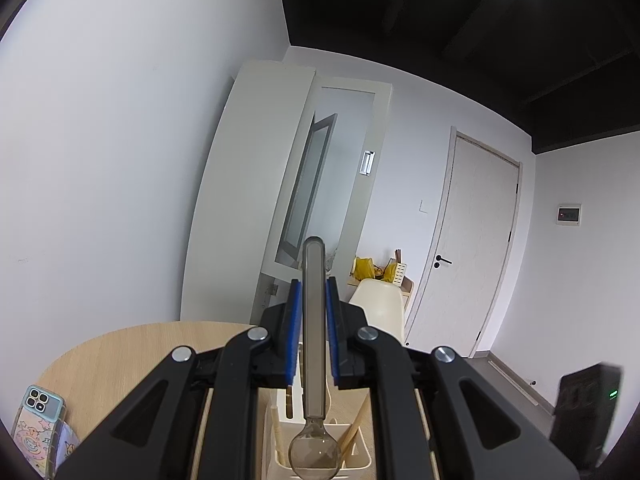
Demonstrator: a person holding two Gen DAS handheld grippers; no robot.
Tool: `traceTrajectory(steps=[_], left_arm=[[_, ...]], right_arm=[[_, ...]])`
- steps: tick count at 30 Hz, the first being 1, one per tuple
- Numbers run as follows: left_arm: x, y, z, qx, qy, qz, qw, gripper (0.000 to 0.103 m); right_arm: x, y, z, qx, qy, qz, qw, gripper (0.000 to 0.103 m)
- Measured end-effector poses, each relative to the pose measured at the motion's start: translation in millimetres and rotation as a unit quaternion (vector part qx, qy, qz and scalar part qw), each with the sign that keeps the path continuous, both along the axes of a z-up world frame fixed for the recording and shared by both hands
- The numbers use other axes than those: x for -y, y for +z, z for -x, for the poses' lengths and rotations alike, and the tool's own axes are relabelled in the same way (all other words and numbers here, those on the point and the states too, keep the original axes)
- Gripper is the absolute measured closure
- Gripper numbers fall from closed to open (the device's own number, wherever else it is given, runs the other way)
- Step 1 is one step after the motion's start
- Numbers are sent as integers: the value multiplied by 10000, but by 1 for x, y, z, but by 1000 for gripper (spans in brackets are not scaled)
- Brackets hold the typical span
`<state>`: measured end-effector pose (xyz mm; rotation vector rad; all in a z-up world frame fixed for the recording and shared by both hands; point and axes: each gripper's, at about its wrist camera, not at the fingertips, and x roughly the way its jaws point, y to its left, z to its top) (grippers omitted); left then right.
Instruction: Organize utensils
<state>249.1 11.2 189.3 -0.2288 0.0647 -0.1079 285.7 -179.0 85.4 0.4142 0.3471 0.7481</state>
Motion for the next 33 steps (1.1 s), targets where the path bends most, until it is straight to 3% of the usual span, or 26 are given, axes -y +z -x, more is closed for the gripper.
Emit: traceTrajectory(steps=[9, 13, 20, 25, 33], left_arm=[[0, 8, 1, 94, 49, 54, 9999, 92], [-1, 8, 1, 99, 56, 80, 9999, 92], [-3, 6, -13, -82, -33, 185, 9998, 92], [-2, 6, -22, -137, -53, 145, 9998, 92], [10, -5, -30, -155, -238, -220, 9994, 92]], right_arm=[[-7, 70, 22, 997, -141, 62, 9949, 99], [-10, 108, 21, 1561, -417, 122, 9868, 99], [-19, 152, 1, 1944, -853, -65, 9772, 99], [-31, 153, -12, 2140, -1099, 109, 9706, 99], [-45, 129, -26, 1817, -928, 502, 9777, 99]])
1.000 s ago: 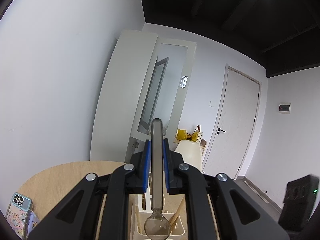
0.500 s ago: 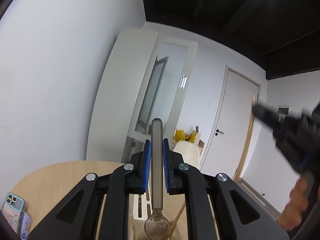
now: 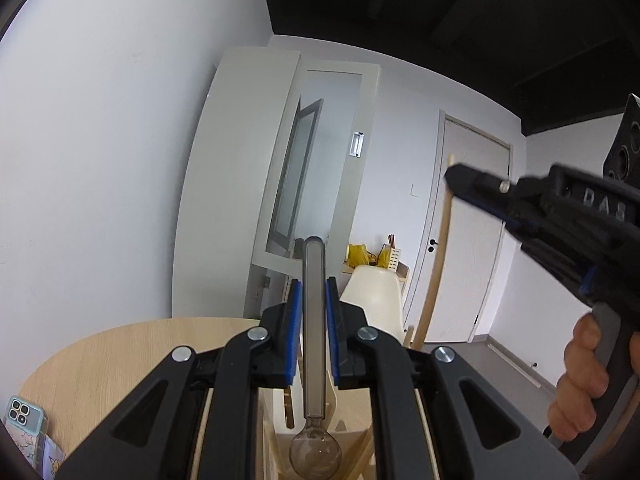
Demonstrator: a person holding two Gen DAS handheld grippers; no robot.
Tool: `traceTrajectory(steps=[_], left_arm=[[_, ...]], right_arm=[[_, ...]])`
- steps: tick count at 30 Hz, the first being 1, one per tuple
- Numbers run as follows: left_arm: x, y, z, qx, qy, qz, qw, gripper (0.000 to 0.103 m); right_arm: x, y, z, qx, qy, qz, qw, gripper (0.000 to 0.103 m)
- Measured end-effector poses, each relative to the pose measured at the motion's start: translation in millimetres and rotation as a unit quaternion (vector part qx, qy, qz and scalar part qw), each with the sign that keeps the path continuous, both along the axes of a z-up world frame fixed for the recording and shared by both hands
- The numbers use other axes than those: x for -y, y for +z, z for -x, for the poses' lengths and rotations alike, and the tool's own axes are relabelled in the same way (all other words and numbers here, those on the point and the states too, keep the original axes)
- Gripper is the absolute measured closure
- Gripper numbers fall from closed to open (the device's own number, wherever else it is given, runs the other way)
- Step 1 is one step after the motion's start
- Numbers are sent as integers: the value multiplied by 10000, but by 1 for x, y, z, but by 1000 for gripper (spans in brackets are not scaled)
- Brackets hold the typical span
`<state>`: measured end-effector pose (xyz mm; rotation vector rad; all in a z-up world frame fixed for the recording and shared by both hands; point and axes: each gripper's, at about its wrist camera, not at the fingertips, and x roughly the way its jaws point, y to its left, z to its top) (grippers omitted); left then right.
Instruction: Organize utensils
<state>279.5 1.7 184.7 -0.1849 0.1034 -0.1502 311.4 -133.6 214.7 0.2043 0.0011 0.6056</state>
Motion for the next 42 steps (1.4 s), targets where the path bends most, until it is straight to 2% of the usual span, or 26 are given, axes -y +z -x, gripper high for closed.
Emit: traceTrajectory(steps=[2, 4, 5, 6, 11, 17, 18, 19, 20, 25, 29, 31, 33, 36, 42], left_arm=[[-1, -1, -2, -105, -151, -27, 9998, 92], [-2, -1, -4, -197, -237, -28, 9995, 87], [-2, -1, -5, -227, -258, -47, 9994, 79], [-2, 0, -3, -224, -246, -66, 9994, 75], [-6, 3, 7, -209, -236, -136, 9994, 72], [-14, 6, 33, -282, -217, -46, 9994, 64], [-15, 7, 39, -319, -212, -49, 9993, 63], [-16, 6, 44, -376, -250, -27, 9990, 61], [-17, 3, 50, -447, -292, 5, 9986, 57], [-26, -21, 79, -1032, -651, 222, 9923, 57], [-30, -50, 105, -1426, -833, 154, 9861, 57], [-31, -68, 119, -1618, -900, -22, 9827, 57], [-31, -85, 130, -1792, -932, -231, 9791, 57], [-27, -112, 144, -2131, -1103, -548, 9692, 57], [-6, -154, 163, -2618, -1512, -1462, 9419, 57]], right_arm=[[-5, -7, -1, -99, 47, 147, 9998, 99], [-9, -15, -3, -223, 15, 307, 9993, 99], [-10, -18, -4, -277, 47, 352, 9990, 99], [-11, -21, -5, -348, 68, 409, 9985, 99], [-7, -34, -5, -625, 148, 588, 9962, 97], [5, -42, 9, -704, 259, 686, 9948, 96], [7, -45, 15, -681, 276, 674, 9950, 90], [10, -46, 19, -664, 319, 666, 9951, 84], [13, -48, 24, -668, 306, 660, 9951, 83], [28, -63, 51, -910, 399, 835, 9915, 82], [42, -90, 67, -1366, 434, 1243, 9818, 74], [53, -108, 70, -1704, 538, 1261, 9758, 70], [64, -122, 73, -1894, 552, 1324, 9714, 70], [82, -150, 76, -2251, 408, 1465, 9624, 70], [110, -203, 86, -2831, 272, 1694, 9436, 70]])
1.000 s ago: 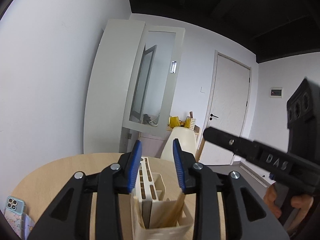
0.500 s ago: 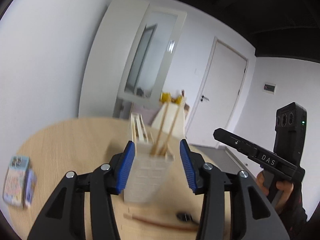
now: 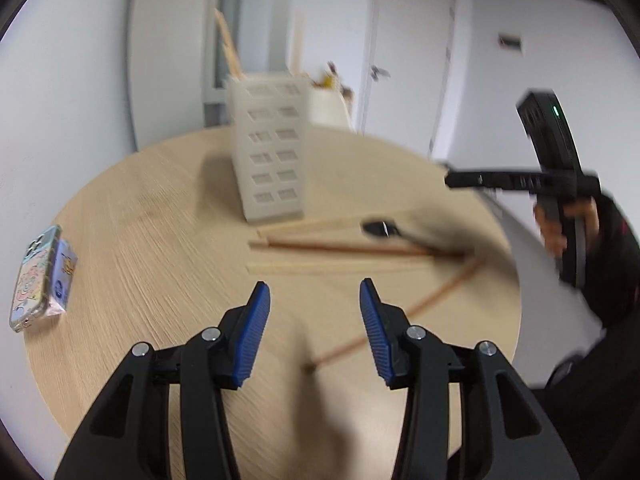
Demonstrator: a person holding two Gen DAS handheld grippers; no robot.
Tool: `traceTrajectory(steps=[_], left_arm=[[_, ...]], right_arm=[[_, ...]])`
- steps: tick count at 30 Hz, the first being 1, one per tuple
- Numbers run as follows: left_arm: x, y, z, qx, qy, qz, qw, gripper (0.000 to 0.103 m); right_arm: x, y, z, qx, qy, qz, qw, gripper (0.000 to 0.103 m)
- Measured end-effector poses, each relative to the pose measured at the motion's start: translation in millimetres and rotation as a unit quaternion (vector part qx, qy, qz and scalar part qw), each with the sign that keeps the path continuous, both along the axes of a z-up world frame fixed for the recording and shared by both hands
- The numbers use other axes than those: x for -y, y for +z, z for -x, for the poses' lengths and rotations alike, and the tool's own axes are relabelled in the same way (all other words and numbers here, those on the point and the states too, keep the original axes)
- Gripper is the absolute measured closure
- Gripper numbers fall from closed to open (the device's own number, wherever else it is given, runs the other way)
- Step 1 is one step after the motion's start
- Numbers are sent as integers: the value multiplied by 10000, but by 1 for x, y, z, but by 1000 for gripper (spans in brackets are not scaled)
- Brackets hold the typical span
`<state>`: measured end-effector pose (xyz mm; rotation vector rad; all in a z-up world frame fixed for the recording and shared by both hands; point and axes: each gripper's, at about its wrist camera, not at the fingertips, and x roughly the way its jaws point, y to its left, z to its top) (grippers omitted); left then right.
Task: Organize utensils
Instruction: 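Close the right tool on the black spoon handle while the left tool moves over the brown chopsticks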
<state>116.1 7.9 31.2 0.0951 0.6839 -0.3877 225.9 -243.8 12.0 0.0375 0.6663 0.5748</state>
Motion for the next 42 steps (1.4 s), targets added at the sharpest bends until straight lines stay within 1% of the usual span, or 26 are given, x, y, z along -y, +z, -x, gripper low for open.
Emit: traceTrajectory(steps=[1, 3, 4, 8, 12, 14, 17, 20, 26, 29, 31, 38, 42], left_arm=[[3, -7, 0, -121, -105, -111, 9998, 57], [6, -17, 2, -210, -168, -231, 9994, 57], [12, -20, 8, -243, -185, -250, 9992, 57], [9, -31, 1, -467, -207, -196, 9985, 57], [7, -40, -4, -623, -305, -255, 9973, 58], [7, -42, -5, -688, -347, -267, 9967, 59], [11, -46, -7, -774, -456, -346, 9954, 64], [15, -49, -9, -800, -507, -484, 9943, 64], [17, -49, -10, -818, -622, -488, 9935, 64], [19, -50, -9, -801, -703, -621, 9924, 64], [20, -50, -7, -774, -779, -710, 9914, 64], [19, -49, -4, -794, -1173, -867, 9861, 77], [15, -49, -5, -816, -1372, -871, 9833, 78]], right_arm=[[2, -5, 1, -39, -3, 32, 10000, 71], [7, -15, 6, -79, 55, 120, 9999, 71], [7, -19, 9, -81, 57, 155, 9998, 72], [11, -33, 6, -195, 36, 259, 9995, 81], [6, -43, -2, -335, 220, 284, 9988, 86], [2, -46, -5, -356, 275, 349, 9984, 87], [-1, -48, -9, -371, 336, 420, 9979, 87], [-3, -50, -9, -386, 423, 491, 9971, 87], [-8, -53, -4, -394, 554, 557, 9961, 87], [-9, -53, -3, -426, 603, 547, 9958, 87], [-11, -52, -2, -393, 641, 656, 9950, 87], [-16, -50, 0, -421, 750, 867, 9925, 87], [-19, -50, 2, -385, 839, 1049, 9902, 87]])
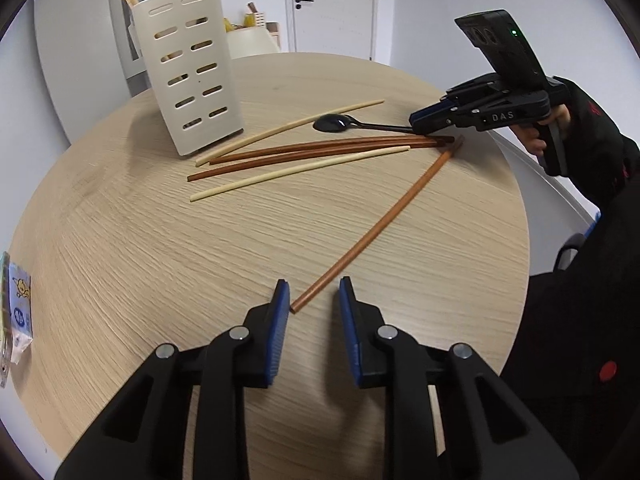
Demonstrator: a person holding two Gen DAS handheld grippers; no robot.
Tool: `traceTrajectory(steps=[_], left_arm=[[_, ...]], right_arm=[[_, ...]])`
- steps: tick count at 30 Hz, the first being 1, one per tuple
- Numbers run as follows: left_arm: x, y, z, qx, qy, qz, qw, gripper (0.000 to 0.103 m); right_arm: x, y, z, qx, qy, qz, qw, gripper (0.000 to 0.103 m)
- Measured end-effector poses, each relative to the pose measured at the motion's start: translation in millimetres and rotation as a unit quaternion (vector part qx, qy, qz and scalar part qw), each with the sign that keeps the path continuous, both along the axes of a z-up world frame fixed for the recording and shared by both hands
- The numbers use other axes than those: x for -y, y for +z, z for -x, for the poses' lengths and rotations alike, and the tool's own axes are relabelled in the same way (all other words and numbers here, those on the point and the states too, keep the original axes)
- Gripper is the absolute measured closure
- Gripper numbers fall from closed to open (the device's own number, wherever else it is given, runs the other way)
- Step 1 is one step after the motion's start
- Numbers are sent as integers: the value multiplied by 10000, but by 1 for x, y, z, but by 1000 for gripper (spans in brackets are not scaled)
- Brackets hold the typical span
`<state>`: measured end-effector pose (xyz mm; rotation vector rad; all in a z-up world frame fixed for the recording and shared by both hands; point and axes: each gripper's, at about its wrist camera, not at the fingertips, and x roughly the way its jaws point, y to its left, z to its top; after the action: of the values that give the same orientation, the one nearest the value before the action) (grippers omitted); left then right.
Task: Organize utensils
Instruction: 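Close the right tool on the black spoon handle while the left tool moves over the brown chopsticks, then close the left tool on a dark brown chopstick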
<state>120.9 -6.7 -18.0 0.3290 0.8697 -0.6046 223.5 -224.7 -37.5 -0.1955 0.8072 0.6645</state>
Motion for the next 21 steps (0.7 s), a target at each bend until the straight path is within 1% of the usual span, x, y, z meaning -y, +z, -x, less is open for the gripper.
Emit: traceTrajectory(steps=[7, 8, 12, 13, 15, 16, 19, 21], left_arm=[[-4, -1, -1, 1, -277, 17, 9996, 78], [-4, -1, -1, -4, -294, 6, 9996, 79], [-4, -1, -3, 20, -403, -65, 9992, 91], [-5, -1, -3, 34, -440, -73, 9990, 93], [-8, -1, -4, 15, -555, -32, 9985, 94], [-8, -1, -4, 21, -600, -42, 9982, 94], [-4, -1, -1, 112, -869, -252, 9958, 95], [-3, 0, 0, 56, -1096, -278, 9936, 96]], right_arm=[[4, -1, 2, 15, 25, 7, 10000, 87], [3, -1, 3, 53, 30, 44, 10000, 87], [-3, -1, 4, 165, 67, 175, 9997, 87], [-4, -1, 4, 178, 71, 197, 9996, 90], [-6, -2, 4, 179, 119, 214, 9995, 93], [-5, -1, 3, 161, 135, 196, 9996, 93], [-4, -1, 2, 126, 168, 132, 9997, 94], [1, -1, 0, 13, 188, -29, 9998, 94]])
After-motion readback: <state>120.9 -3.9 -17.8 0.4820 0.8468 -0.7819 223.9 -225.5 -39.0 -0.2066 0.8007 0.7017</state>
